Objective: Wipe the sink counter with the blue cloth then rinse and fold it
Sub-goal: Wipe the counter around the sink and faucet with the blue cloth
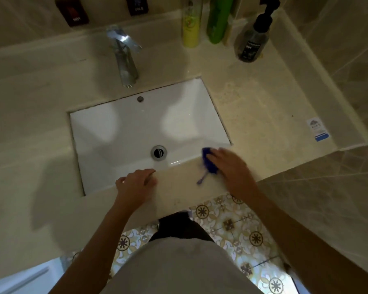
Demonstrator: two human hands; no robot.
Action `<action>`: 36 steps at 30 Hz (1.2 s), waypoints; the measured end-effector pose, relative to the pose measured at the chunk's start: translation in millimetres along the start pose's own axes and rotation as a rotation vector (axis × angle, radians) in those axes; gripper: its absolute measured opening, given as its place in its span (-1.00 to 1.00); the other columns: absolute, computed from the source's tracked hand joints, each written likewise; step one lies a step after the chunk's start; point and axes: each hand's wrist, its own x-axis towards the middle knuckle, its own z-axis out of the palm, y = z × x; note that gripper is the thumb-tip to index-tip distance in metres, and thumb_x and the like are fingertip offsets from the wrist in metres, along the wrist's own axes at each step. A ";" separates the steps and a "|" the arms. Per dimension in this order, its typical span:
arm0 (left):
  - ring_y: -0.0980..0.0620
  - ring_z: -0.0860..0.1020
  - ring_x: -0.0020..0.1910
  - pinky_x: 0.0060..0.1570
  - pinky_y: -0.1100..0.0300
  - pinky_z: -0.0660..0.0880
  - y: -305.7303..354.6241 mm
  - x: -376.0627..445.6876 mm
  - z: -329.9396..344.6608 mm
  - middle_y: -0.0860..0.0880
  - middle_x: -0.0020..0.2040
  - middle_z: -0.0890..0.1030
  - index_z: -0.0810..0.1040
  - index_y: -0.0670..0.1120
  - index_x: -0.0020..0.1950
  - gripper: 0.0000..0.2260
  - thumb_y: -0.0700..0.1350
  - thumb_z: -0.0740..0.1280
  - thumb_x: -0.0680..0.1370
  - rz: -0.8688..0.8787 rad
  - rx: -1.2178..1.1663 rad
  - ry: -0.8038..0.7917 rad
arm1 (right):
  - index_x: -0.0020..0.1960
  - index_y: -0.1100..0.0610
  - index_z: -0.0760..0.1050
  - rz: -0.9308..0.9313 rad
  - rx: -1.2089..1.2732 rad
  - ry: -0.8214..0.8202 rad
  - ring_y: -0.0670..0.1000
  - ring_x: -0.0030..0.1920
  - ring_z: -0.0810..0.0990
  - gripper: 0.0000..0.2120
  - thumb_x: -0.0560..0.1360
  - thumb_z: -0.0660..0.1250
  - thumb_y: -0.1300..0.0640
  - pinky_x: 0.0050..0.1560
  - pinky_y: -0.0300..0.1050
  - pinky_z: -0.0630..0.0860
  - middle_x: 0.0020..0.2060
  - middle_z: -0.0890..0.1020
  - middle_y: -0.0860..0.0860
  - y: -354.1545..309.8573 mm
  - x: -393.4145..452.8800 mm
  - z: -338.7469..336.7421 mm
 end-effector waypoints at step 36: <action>-0.09 0.37 0.19 0.03 -0.09 0.43 -192.0 -43.9 -33.4 -0.07 0.13 0.59 0.62 0.02 0.00 -0.67 0.04 0.15 0.39 0.409 0.122 0.387 | 0.34 0.27 0.51 0.376 0.092 0.172 0.27 0.28 0.56 -0.49 0.39 0.39 0.37 0.34 0.22 0.46 0.29 0.57 0.26 -185.0 23.3 70.5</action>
